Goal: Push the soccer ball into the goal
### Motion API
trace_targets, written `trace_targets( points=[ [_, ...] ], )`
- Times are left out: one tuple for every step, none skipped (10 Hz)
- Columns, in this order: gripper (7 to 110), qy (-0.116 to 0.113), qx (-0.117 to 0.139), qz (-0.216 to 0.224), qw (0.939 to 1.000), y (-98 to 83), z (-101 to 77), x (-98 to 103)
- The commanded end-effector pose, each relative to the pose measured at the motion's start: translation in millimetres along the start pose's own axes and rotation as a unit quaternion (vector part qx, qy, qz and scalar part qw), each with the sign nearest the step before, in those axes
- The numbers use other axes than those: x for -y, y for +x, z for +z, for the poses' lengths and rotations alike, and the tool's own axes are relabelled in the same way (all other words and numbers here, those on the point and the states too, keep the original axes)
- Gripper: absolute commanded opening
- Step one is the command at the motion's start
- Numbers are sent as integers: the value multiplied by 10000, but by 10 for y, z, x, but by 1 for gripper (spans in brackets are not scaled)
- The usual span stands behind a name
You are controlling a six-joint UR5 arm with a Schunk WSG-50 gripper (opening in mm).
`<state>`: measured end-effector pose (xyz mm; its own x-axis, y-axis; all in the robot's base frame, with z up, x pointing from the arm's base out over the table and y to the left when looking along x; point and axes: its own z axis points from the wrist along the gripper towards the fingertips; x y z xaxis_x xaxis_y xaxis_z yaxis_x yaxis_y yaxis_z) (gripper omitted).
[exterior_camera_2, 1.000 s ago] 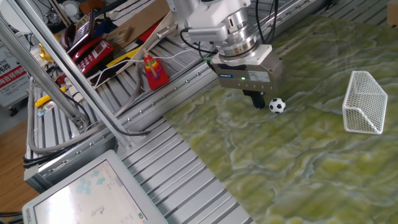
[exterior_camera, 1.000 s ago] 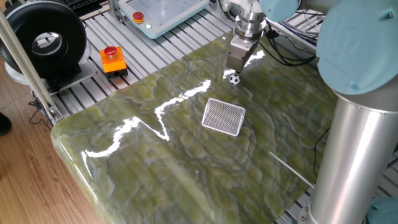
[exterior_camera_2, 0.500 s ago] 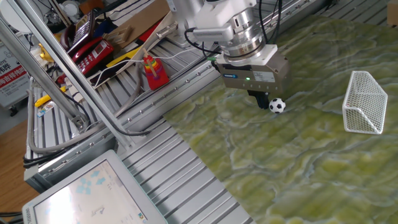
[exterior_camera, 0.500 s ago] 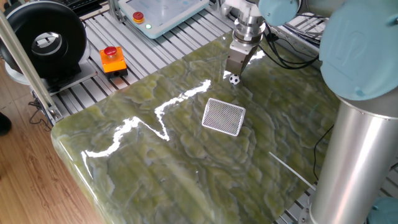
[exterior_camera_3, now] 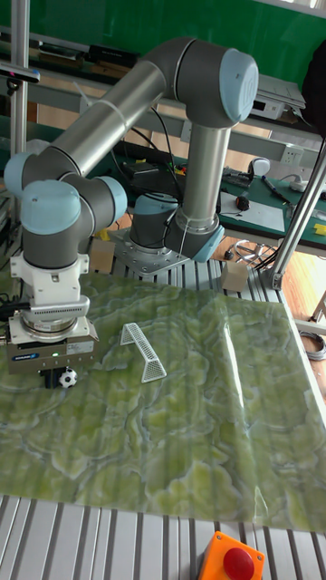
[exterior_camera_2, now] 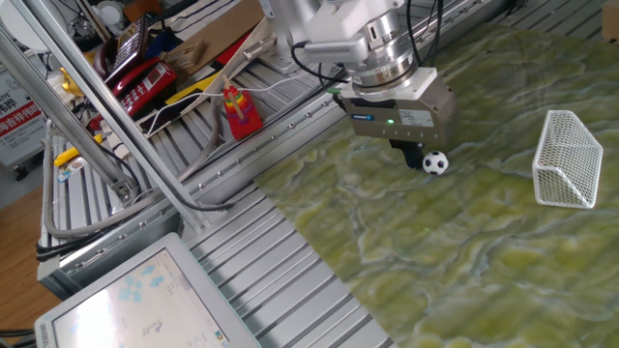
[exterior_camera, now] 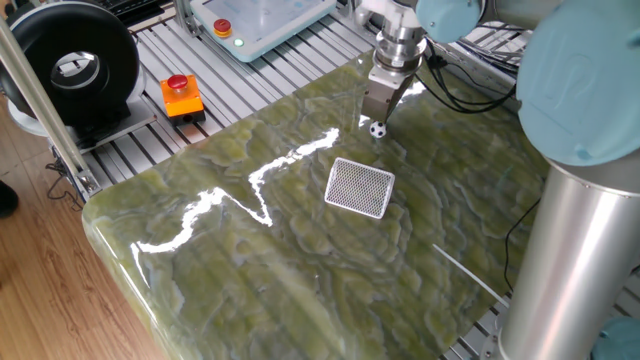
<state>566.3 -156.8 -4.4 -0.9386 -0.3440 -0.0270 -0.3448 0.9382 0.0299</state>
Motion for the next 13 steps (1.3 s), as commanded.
trace_targets(
  points=[
    [7, -58, 62, 85, 9999, -31, -22, -83],
    [7, -65, 65, 100, 9999, -38, -21, -109],
    [7, -73, 67, 131, 9999, -41, -18, -143],
    [7, -70, 75, 146, 9998, -45, -14, -169],
    [7, -71, 75, 162, 9998, -44, -8, -192],
    [7, -75, 84, 177, 9998, -45, -3, -214],
    [7, -68, 82, 185, 9998, -40, 2, -222],
    [7, -78, 77, 177, 9998, -32, 5, -240],
    [7, -80, 70, 162, 9998, -21, 10, -264],
    [7, -76, 60, 154, 9998, -12, 14, -273],
    [7, -61, 31, 131, 9999, 12, 20, -284],
    [7, -69, 9, 100, 9999, 34, 27, -311],
    [7, -79, 4, 92, 9999, 48, 36, -340]
  ],
)
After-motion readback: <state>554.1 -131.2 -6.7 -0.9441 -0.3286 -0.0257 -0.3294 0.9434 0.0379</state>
